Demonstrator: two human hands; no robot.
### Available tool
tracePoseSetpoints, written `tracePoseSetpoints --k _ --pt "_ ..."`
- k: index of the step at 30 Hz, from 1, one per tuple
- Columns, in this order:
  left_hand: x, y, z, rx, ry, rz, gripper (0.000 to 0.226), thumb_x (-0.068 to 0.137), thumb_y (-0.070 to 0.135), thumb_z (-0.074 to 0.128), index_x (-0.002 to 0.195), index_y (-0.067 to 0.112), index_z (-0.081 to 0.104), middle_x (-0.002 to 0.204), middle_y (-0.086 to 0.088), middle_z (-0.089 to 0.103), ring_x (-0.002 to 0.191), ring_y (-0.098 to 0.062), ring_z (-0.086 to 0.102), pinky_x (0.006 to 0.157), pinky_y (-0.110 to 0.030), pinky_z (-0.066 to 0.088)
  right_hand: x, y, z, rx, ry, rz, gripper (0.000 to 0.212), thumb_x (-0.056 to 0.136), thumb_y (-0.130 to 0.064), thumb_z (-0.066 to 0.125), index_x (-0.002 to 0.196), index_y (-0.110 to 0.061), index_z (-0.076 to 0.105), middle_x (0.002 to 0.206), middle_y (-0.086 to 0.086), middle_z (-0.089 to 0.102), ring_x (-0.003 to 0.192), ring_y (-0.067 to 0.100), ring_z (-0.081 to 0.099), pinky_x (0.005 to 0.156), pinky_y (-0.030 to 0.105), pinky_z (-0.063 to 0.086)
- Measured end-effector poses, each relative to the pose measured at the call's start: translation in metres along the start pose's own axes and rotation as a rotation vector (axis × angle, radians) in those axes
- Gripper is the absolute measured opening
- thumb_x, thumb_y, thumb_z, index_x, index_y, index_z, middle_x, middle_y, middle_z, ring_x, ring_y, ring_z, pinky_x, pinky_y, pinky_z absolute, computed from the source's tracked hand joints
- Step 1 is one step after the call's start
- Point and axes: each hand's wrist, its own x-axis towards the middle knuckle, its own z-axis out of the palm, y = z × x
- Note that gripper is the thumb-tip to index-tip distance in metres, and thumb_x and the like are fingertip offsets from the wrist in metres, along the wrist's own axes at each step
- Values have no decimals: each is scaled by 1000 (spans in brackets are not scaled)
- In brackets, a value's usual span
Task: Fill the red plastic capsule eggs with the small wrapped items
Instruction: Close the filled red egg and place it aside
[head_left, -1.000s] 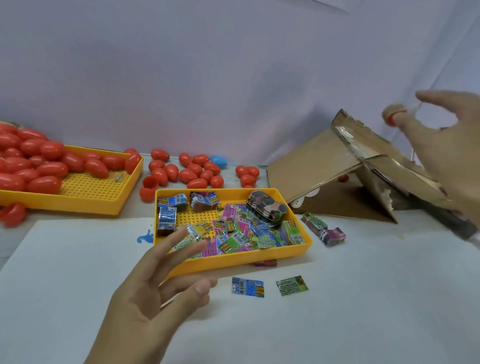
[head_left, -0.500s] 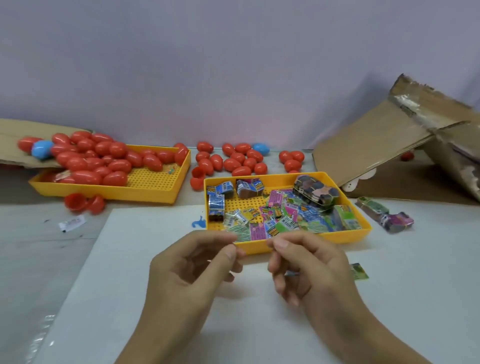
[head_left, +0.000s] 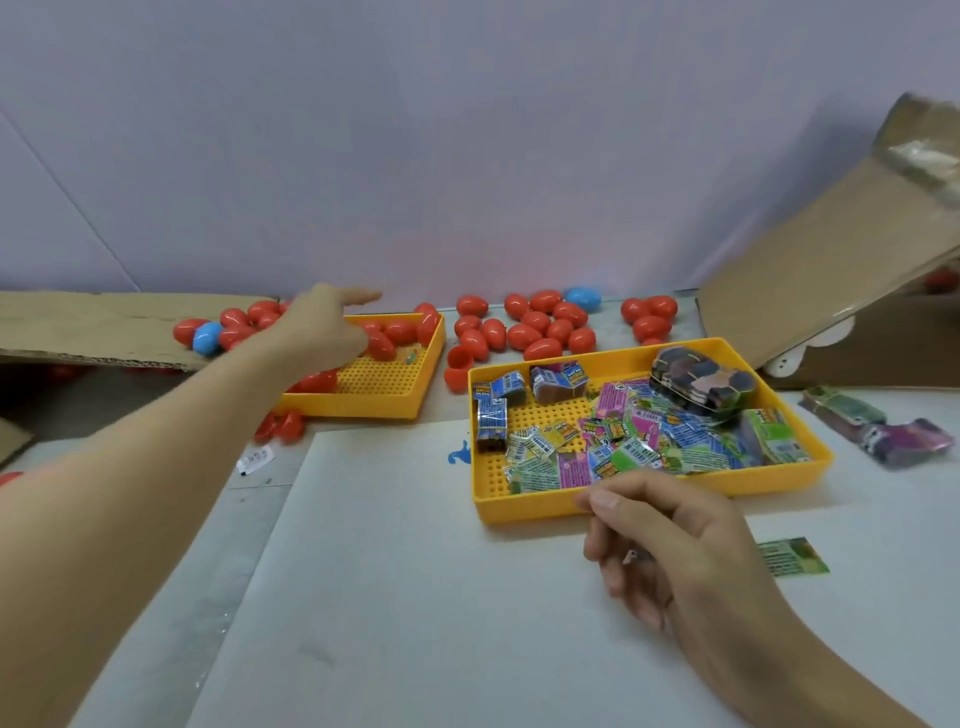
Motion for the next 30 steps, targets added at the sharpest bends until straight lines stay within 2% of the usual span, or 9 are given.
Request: tracePoseSetpoints --k 3,9,12,15,17,19,22,24,30 --pt "11 1 25 268 -122 124 35 92 21 68 128 22 68 131 -6 64 108 -25 61 88 -30 49 1 -2 -1 29 -13 11 18 77 -26 68 82 -10 74 66 12 62 49 17 52 35 19 33" --pt "6 -10 45 180 193 204 25 88 6 71 113 6 72 114 -16 63 104 -34 59 82 -37 44 1 -5 -2 35 -17 37 16 78 -26 68 81 -11 74 66 11 63 50 16 53 35 20 33" --pt "3 -13 47 143 235 171 26 88 7 72 113 1 72 116 -17 61 104 -35 59 80 -34 41 0 -7 -1 41 -16 42 15 78 -25 67 80 -12 74 66 10 63 50 16 53 35 21 33" --pt "-16 7 43 -237 407 177 28 92 13 70 117 1 71 118 -15 62 98 -32 67 87 -39 54 0 -8 -1 47 -14 47 15 78 -25 67 81 -12 74 66 9 63 50 16 54 35 20 33" --pt "-50 34 36 -669 474 258 30 94 24 68 118 6 71 112 -8 68 86 -20 72 79 -33 60 -1 -10 -1 53 -27 42 16 79 -26 68 82 -12 74 66 9 63 50 16 54 35 20 33" --pt "-98 59 37 -846 421 432 28 94 33 66 116 16 72 104 0 72 84 -12 72 70 -24 59 -2 -11 0 60 -25 42 17 79 -28 67 83 -13 74 67 9 64 51 16 54 35 19 33" --pt "-166 82 59 -785 391 620 26 92 31 66 116 23 71 107 3 67 98 -17 69 76 -24 58 -7 -17 -1 66 -29 57 25 79 -37 68 87 -14 75 69 12 67 50 19 57 33 19 33" --pt "-194 87 75 -757 366 686 28 89 26 67 116 18 71 108 -2 61 96 -18 69 76 -27 59 -14 -22 -4 26 -61 64 34 78 -48 70 90 -16 74 73 13 69 53 21 62 34 19 35" --pt "-213 79 99 -738 325 725 51 75 27 81 123 14 67 104 -4 62 91 -17 66 64 -22 58 -23 -29 -8 -133 -159 104 36 85 -48 68 84 -13 75 73 8 73 57 19 67 35 20 40"
